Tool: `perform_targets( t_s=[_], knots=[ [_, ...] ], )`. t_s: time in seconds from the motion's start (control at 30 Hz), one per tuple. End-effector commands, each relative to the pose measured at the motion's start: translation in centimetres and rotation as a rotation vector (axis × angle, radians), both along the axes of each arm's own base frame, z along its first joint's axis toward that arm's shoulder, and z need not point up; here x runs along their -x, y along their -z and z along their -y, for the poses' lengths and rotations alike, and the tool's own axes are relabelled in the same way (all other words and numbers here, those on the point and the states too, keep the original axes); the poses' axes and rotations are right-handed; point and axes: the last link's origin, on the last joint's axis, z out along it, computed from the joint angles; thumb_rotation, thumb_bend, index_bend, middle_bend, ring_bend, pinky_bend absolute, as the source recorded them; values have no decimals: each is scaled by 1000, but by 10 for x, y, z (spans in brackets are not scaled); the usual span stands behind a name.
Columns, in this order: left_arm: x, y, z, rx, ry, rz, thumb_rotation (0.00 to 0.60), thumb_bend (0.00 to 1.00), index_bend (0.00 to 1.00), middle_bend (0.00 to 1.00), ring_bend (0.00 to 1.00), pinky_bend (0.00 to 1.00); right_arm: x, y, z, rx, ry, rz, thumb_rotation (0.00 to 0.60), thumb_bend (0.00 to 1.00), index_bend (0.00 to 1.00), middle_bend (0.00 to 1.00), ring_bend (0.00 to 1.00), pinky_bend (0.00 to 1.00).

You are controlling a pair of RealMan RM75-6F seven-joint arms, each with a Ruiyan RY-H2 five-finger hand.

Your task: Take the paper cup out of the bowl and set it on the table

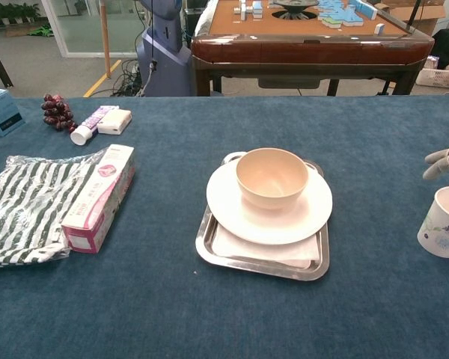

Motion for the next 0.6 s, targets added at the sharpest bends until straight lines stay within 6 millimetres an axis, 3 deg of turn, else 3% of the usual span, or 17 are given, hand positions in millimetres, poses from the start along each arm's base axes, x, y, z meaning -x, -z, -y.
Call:
perform_targets(
  t_s=[0.03, 0.47, 0.6],
  knots=[
    [0, 1, 0, 2, -1, -3, 600, 324, 0, 0, 0, 0, -2, -4, -3, -11, 18, 15, 600, 58, 5, 0, 0, 0],
    [0, 2, -2, 6, -3, -1, 600, 324, 0, 0, 0, 0, -33, -63, -30, 134, -50, 172, 600, 14, 0, 0, 0, 0],
    [-3, 4, -2, 14, 4, 0, 600, 324, 0, 0, 0, 0, -44, -82, -42, 176, -114, 105, 600, 15, 0, 0, 0, 0]
  ],
)
